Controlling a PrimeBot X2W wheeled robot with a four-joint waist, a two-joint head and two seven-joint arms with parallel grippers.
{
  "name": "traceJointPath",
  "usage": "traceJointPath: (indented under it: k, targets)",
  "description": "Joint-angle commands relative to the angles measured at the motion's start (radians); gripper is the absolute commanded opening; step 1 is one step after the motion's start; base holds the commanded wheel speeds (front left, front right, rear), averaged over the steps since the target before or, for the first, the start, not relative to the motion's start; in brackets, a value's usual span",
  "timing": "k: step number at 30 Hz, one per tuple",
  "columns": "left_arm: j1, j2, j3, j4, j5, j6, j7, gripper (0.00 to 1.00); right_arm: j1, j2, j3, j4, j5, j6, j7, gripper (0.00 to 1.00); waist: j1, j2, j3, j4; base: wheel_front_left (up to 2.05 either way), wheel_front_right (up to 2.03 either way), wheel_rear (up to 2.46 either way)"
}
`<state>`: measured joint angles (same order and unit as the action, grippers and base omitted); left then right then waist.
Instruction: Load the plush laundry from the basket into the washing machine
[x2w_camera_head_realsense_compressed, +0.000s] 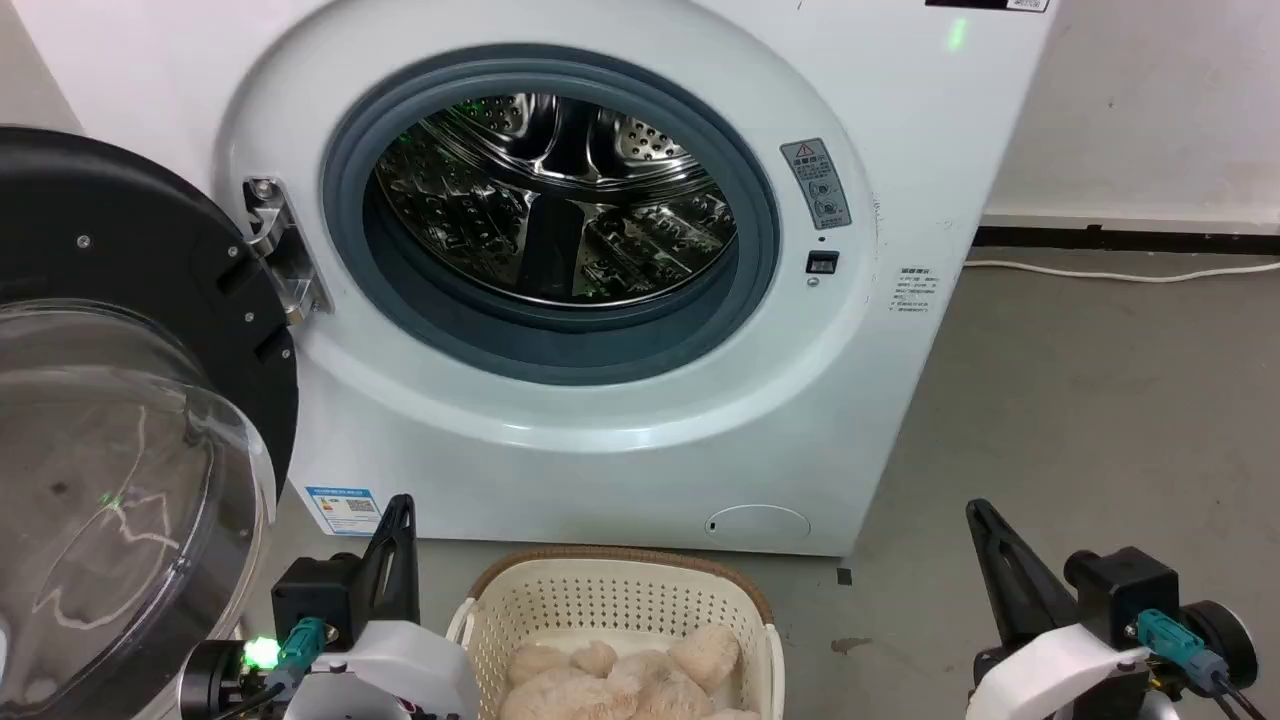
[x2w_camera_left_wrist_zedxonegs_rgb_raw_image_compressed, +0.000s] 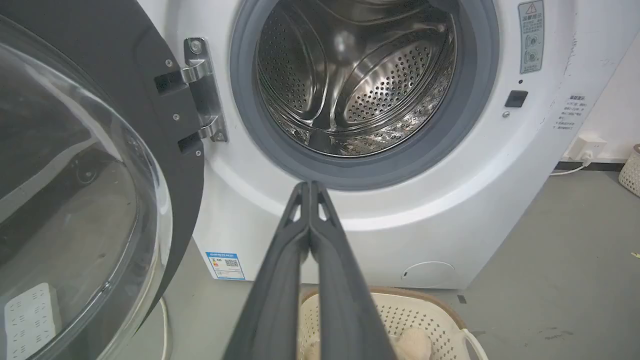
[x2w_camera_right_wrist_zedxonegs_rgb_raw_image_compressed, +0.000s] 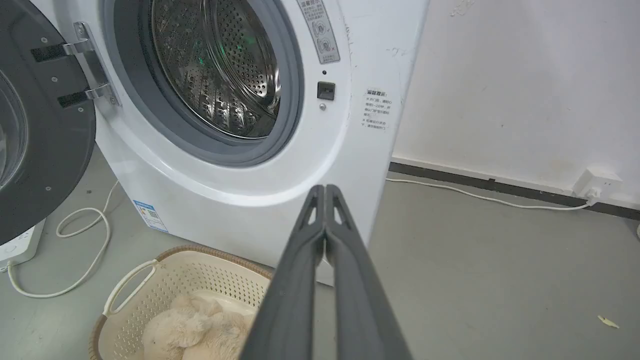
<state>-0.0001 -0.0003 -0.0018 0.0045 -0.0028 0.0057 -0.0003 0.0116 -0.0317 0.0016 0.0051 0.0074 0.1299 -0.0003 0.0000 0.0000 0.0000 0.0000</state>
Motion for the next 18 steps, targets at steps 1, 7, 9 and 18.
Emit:
traceJointPath:
  k: [1,7,9,18]
  targets:
    - [0.0,0.0,0.002,-0.005,0.003,-0.006,0.0,0.0,-0.012,-0.003,-0.002,-0.005,-0.007,0.001,0.0,0.0,0.0,0.0,0.0,0.0,0.0,0.0,0.0]
    - [0.0,0.0,0.002,-0.005,0.003,-0.006,0.0,0.0,-0.012,-0.003,-0.002,-0.005,-0.007,0.001,0.0,0.0,0.0,0.0,0.0,0.0,0.0,0.0,0.0]
    - [0.0,0.0,0.002,-0.005,0.003,-0.006,0.0,0.0,-0.012,-0.003,-0.002,-0.005,-0.007,0.001,0.0,0.0,0.0,0.0,0.0,0.0,0.0,0.0,0.0]
    - [0.0,0.0,0.002,-0.005,0.003,-0.006,0.0,0.0,-0.012,-0.003,-0.002,-0.005,-0.007,0.001,0.0,0.0,0.0,0.0,0.0,0.0,0.0,0.0,0.0]
